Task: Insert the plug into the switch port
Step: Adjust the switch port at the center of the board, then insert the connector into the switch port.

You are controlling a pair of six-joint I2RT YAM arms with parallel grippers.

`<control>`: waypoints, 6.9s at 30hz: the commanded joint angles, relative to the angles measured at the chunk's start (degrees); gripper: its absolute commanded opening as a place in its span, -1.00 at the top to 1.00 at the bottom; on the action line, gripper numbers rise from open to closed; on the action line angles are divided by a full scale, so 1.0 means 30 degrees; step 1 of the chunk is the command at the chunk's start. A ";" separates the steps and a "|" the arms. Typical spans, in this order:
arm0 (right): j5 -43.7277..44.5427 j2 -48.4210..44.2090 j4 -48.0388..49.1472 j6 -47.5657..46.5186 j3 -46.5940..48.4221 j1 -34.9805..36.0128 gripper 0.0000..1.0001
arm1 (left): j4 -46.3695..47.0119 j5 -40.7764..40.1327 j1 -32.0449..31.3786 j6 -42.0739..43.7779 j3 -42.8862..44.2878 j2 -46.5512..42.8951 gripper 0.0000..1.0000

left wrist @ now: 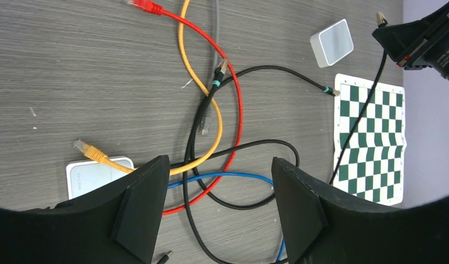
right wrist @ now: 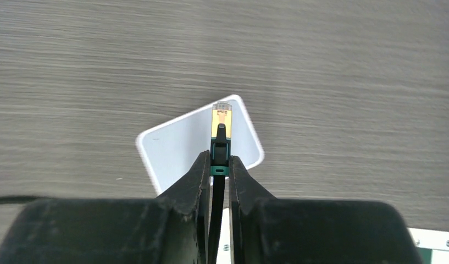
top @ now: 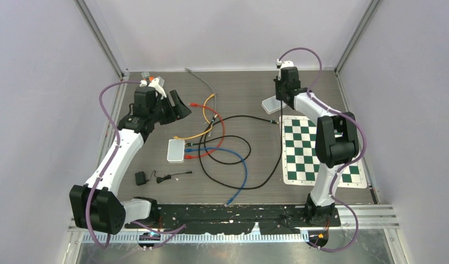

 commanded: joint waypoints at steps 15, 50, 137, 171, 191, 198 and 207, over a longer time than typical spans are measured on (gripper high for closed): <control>-0.2625 0.7056 -0.7971 0.2975 0.9359 -0.4512 0.90 | -0.0143 -0.1091 -0.0087 0.0798 0.0024 0.1927 -0.41; -1.0672 1.0719 -1.2806 0.1167 1.4867 -0.1818 0.89 | 0.5621 0.4246 -0.0589 -0.2129 0.2669 0.8773 -0.34; -0.6068 -0.0713 -0.4221 -0.4249 -0.1709 0.1824 0.89 | 0.2968 0.5861 -0.4423 -0.1175 1.4505 2.0665 -0.25; -0.4928 -0.0528 -0.0362 0.2468 -0.4519 0.3219 0.89 | 0.3947 0.9179 -0.4538 -0.1775 1.5504 2.2372 -0.20; -0.5712 -0.1003 0.1504 0.1616 -0.5942 0.3157 0.90 | 0.3293 0.7765 -0.4277 -0.2198 1.6597 2.2779 -0.21; -0.6364 -0.0884 0.3366 0.1540 -0.6210 0.3305 0.89 | 0.4888 0.9670 -0.4277 -0.3747 1.6110 2.3284 -0.19; -0.7414 -0.0821 0.4630 0.1323 -0.6613 0.3354 0.89 | 0.4592 1.0818 -0.4277 -0.3146 1.6120 2.3525 -0.21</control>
